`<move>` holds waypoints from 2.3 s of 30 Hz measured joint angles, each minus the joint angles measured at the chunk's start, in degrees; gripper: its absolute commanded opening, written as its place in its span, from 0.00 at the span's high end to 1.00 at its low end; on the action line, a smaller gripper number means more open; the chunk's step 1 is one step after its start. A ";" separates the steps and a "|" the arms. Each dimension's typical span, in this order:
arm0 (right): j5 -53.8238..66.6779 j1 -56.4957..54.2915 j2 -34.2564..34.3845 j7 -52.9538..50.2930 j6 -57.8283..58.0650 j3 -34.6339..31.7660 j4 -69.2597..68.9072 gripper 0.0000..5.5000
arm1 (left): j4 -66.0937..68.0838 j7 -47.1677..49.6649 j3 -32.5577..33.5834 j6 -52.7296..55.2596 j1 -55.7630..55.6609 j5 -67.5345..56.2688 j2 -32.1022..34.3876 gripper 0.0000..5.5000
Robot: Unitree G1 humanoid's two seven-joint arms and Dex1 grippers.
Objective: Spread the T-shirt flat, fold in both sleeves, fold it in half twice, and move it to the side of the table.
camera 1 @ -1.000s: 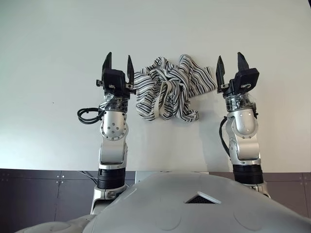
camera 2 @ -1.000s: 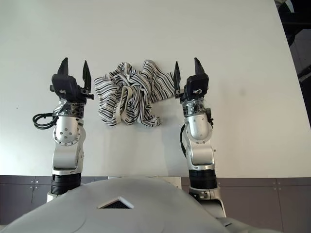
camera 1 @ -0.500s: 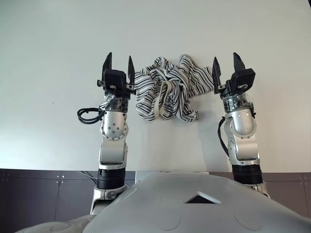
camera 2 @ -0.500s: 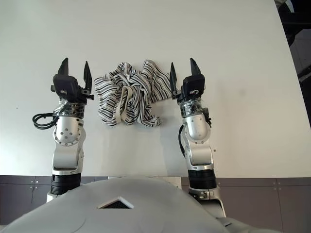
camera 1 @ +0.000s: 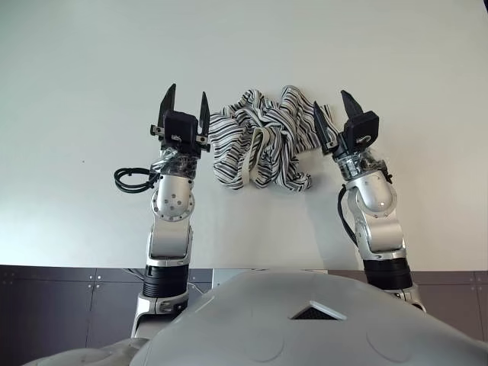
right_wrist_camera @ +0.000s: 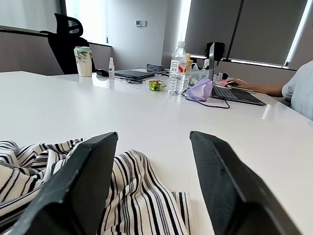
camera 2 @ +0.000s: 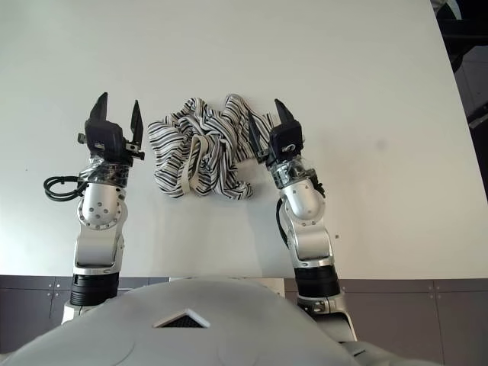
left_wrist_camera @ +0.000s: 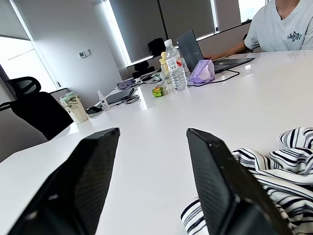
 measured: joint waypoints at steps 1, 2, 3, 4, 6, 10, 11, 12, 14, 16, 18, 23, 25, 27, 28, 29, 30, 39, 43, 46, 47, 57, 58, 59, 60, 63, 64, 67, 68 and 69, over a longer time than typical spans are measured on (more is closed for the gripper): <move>1.88 0.03 -1.50 3.20 1.11 0.79 -1.17 0.51 | 0.00 -1.34 -0.55 -0.04 0.66 -0.03 0.81 0.54; 3.39 0.03 -2.70 5.96 2.13 1.31 -2.18 0.51 | 0.00 -2.55 -1.03 -0.13 1.30 -0.11 1.54 0.54; 4.48 0.01 -4.08 8.43 3.00 1.77 -3.05 0.51 | 0.06 -3.78 -1.50 -0.24 1.83 -0.20 2.29 0.54; 5.21 -0.11 -6.62 11.87 4.16 2.50 -4.06 0.51 | 0.55 -5.71 -2.07 -0.41 2.64 -0.23 3.56 0.54; 6.00 -0.20 -10.10 16.14 5.66 3.28 -4.98 0.51 | 2.23 -8.09 -2.62 -0.27 3.04 -0.19 5.43 0.54; 2.24 -1.19 -14.00 19.93 7.99 7.47 -2.08 0.51 | 7.09 -12.32 -5.97 0.66 2.74 2.36 8.91 0.54; -0.17 -1.61 -15.00 19.97 8.03 8.64 1.16 0.51 | 8.64 -13.93 -8.03 0.65 3.11 3.66 10.54 0.54; -1.84 -1.69 -16.05 19.91 7.24 9.43 3.75 0.51 | 8.64 -14.86 -9.00 -0.15 3.26 4.44 11.84 0.54; -4.02 -2.85 -17.15 19.93 5.00 10.64 5.37 0.51 | 9.22 -16.73 -10.31 -1.47 2.90 5.05 14.53 0.54; -5.79 -3.56 -18.57 20.08 3.01 11.68 6.05 0.51 | 9.65 -17.51 -11.43 -3.03 2.11 6.12 16.92 0.54; -7.41 -4.45 -22.42 21.14 0.17 11.59 6.23 0.51 | 9.78 -18.31 -13.02 -5.37 0.83 8.58 20.69 0.54; -8.81 -8.81 -39.64 27.15 -8.57 5.12 12.86 0.51 | 9.89 -19.98 -12.90 -10.16 0.83 8.62 27.44 0.54; -9.84 -11.97 -42.70 28.22 -11.60 3.54 19.04 0.51 | 8.99 -22.81 -11.59 -9.93 1.57 6.38 29.34 0.54; -13.02 -16.61 -42.45 26.10 -14.10 3.45 25.70 0.51 | 7.42 -25.00 -10.99 -8.53 2.11 5.06 30.76 0.54; -13.66 -18.39 -41.88 25.07 -14.83 3.35 27.70 0.51 | 7.29 -25.42 -10.86 -8.47 2.14 4.95 30.89 0.54; -13.78 -19.62 -40.89 23.99 -15.56 3.21 28.77 0.51 | 7.29 -25.45 -10.88 -8.47 2.12 4.97 31.00 0.54; -13.68 -20.88 -38.92 22.84 -16.56 3.04 29.30 0.51 | 7.30 -25.47 -11.03 -8.49 1.96 5.08 31.32 0.54; 0.41 -8.34 -39.90 32.51 -15.51 -1.22 10.09 0.51 | 5.56 -26.81 -7.49 -8.46 3.19 1.68 32.45 0.54; -0.20 -2.67 -39.85 30.82 -13.90 -2.69 6.69 0.51 | 0.42 -30.26 0.94 -15.15 4.55 -4.42 36.90 0.54; -0.90 1.55 -39.65 28.46 -12.81 -4.30 4.09 0.51 | -0.49 -34.62 5.10 -22.00 7.16 -6.85 42.17 0.54; -1.07 2.35 -39.45 27.91 -12.39 -4.60 3.33 0.51 | 0.07 -35.57 5.10 -25.08 8.56 -6.22 43.42 0.54; -1.99 2.63 -37.97 26.36 -10.96 -5.28 0.75 0.51 | 15.05 -23.49 1.88 -47.34 9.37 20.06 44.47 0.54; -2.07 2.15 -37.91 26.44 -10.96 -5.21 0.84 0.51 | 15.33 -22.20 1.38 -47.48 8.73 21.22 44.00 0.54; -2.41 1.48 -37.76 26.52 -10.96 -5.01 0.97 0.51 | 15.35 -21.02 0.56 -47.71 7.79 22.61 43.30 0.54; -2.56 1.30 -37.70 26.58 -10.96 -4.84 0.96 0.51 | 15.31 -20.38 -0.13 -47.82 6.98 23.59 42.90 0.54; -3.07 1.28 -36.86 26.81 -10.97 -3.52 0.94 0.51 | 15.59 -19.12 -2.50 -47.38 4.04 25.82 41.45 0.54; -3.08 1.11 -36.70 26.92 -10.97 -3.39 0.96 0.51 | 16.04 -18.74 -3.36 -47.19 2.89 26.28 40.98 0.54; -3.07 -0.52 -36.29 26.97 -10.97 -3.34 1.10 0.51 | 17.90 -16.80 -5.00 -46.71 0.69 27.83 40.46 0.54; -3.07 -0.60 -36.13 26.99 -10.99 -3.32 1.28 0.51 | 18.59 -16.30 -5.68 -46.38 -0.03 28.10 40.01 0.54; -3.08 -0.59 -36.02 27.04 -11.02 -3.30 1.52 0.50 | 19.08 -15.92 -6.34 -45.99 -0.69 28.12 39.71 0.58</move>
